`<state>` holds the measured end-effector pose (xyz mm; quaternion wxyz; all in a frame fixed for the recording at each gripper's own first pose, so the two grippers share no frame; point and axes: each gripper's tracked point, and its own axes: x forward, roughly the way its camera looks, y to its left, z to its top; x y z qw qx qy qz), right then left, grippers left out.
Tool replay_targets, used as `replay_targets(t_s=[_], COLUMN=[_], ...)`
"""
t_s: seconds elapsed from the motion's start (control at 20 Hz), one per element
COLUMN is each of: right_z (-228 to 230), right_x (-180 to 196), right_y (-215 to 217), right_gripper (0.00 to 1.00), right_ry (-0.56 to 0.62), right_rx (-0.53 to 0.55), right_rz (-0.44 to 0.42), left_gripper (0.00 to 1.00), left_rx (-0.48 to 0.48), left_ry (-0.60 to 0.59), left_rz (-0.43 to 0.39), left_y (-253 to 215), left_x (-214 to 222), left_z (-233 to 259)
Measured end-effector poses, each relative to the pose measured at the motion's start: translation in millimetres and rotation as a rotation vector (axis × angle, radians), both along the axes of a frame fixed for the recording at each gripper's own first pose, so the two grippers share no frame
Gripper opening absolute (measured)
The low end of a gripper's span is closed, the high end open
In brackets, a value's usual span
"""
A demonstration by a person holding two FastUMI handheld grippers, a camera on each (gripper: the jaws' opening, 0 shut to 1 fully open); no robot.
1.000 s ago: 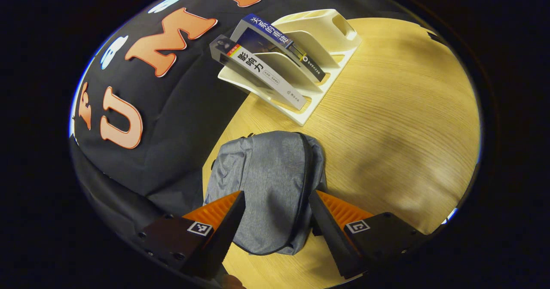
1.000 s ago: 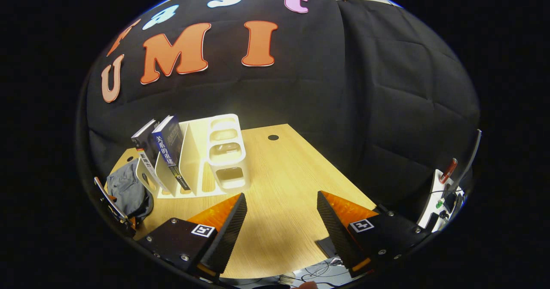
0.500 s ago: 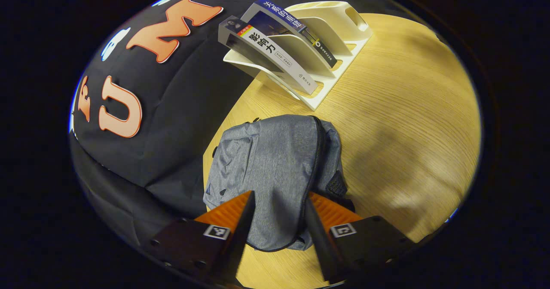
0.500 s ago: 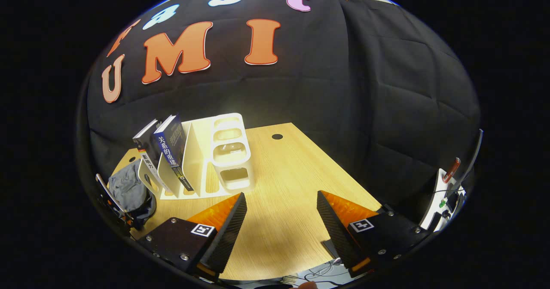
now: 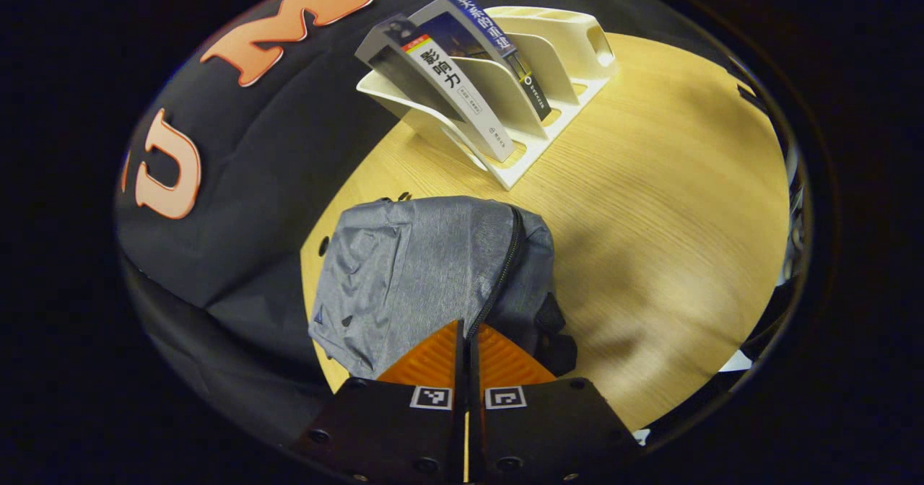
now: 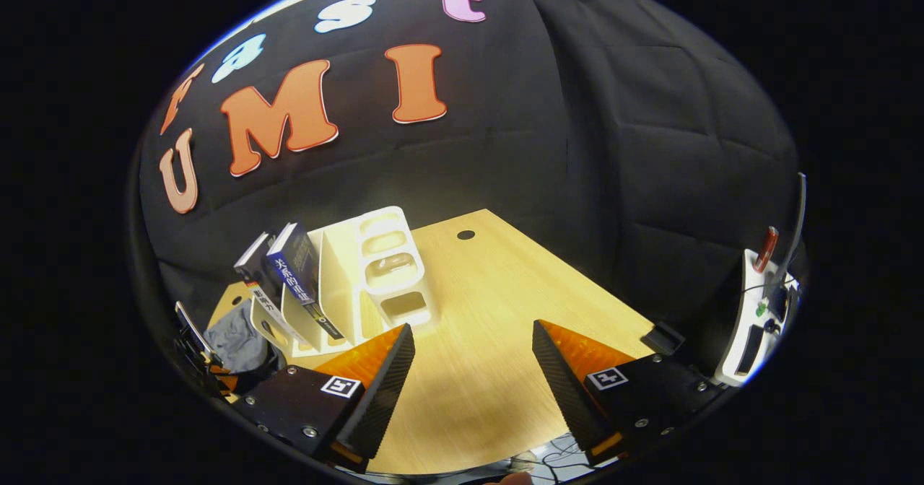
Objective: Open the schoolbag, grab two books from the bookshelf and put them into the schoolbag.
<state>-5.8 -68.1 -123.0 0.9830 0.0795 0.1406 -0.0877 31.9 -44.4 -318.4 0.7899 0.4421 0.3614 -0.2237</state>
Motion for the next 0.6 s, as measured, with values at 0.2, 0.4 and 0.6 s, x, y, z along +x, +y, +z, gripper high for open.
replay_targets(t_s=[0.2,0.4,0.6], right_z=[4,-2,-16], right_x=[-15,-42,-66], right_y=[13,42,70], right_gripper=[0.98,0.98,0.98], right_ry=[-0.027,-0.056,-0.043], right_rx=[0.031,0.078,0.074], right_rz=[-0.031,-0.081,-0.101], left_gripper=[0.02,0.02,0.02], left_rx=[-0.081,-0.161,-0.179], left_ry=[0.056,0.049,-0.015], left_rz=[0.014,-0.013,-0.051], left_y=[4,17,34], left_x=[10,29,60], left_z=[32,91,143])
